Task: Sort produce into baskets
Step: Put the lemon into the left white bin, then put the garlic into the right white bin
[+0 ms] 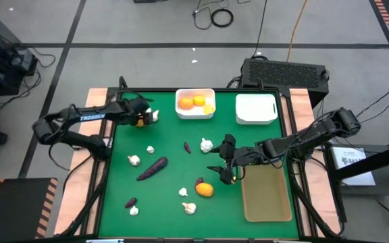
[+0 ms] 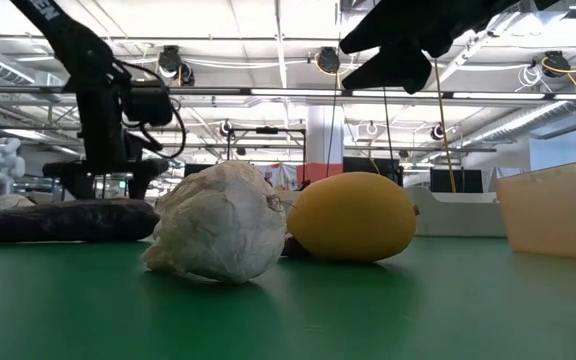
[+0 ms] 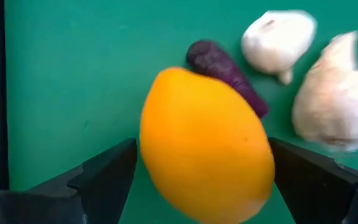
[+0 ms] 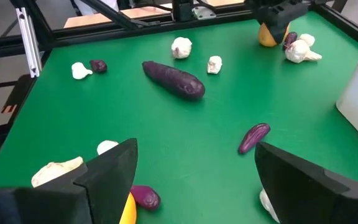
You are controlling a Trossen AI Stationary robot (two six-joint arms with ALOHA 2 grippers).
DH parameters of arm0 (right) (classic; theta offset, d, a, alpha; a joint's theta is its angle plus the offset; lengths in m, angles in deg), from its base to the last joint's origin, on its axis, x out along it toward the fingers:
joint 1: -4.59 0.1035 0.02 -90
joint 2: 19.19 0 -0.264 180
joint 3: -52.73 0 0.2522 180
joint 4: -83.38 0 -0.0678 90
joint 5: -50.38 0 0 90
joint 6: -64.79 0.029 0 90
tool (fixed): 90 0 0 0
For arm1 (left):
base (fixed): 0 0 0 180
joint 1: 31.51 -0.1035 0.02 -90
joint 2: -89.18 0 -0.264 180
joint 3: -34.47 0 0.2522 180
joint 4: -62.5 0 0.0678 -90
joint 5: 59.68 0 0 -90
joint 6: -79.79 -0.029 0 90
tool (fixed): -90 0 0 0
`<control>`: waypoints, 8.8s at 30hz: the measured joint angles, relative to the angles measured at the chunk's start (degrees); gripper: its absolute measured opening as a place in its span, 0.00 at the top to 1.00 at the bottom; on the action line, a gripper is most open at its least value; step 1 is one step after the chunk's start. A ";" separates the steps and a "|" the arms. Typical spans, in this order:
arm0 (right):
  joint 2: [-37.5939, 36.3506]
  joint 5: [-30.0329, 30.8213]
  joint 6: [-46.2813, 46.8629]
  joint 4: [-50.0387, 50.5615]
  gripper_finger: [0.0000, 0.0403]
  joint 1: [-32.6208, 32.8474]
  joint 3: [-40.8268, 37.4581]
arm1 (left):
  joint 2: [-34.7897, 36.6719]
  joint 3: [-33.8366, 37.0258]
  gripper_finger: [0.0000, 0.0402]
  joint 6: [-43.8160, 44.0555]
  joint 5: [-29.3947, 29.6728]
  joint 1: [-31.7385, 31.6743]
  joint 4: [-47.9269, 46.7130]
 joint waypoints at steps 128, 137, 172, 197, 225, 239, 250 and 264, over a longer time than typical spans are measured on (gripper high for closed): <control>30.43 -8.23 16.41 33.16 0.22 6.47 32.74 | 15.98 5.15 0.10 -42.25 7.25 49.68 52.46; 34.01 -8.59 17.52 33.94 0.22 8.50 33.00 | 14.32 5.80 0.10 -42.58 7.23 50.03 52.61; 38.97 -6.51 21.66 31.72 0.37 8.63 32.98 | 12.54 5.79 0.10 -42.67 7.21 50.01 53.64; 17.80 8.23 -11.55 25.76 0.38 -6.58 32.98 | 12.52 5.77 0.10 -42.51 6.99 50.01 53.07; 32.82 -16.74 -16.89 10.19 0.38 -48.51 32.96 | 12.46 5.75 0.10 -42.66 7.04 49.83 50.11; 33.62 -18.21 -16.94 10.14 0.19 -48.87 32.96 | 12.46 5.75 0.10 -42.51 7.17 49.83 50.10; 32.63 -18.21 -15.46 17.25 0.08 -47.92 37.89 | 12.46 5.75 0.10 -42.47 7.18 49.83 49.92; 31.85 -16.43 -11.96 58.11 0.08 -38.41 61.55 | 12.49 5.72 0.10 -39.52 5.84 49.85 42.59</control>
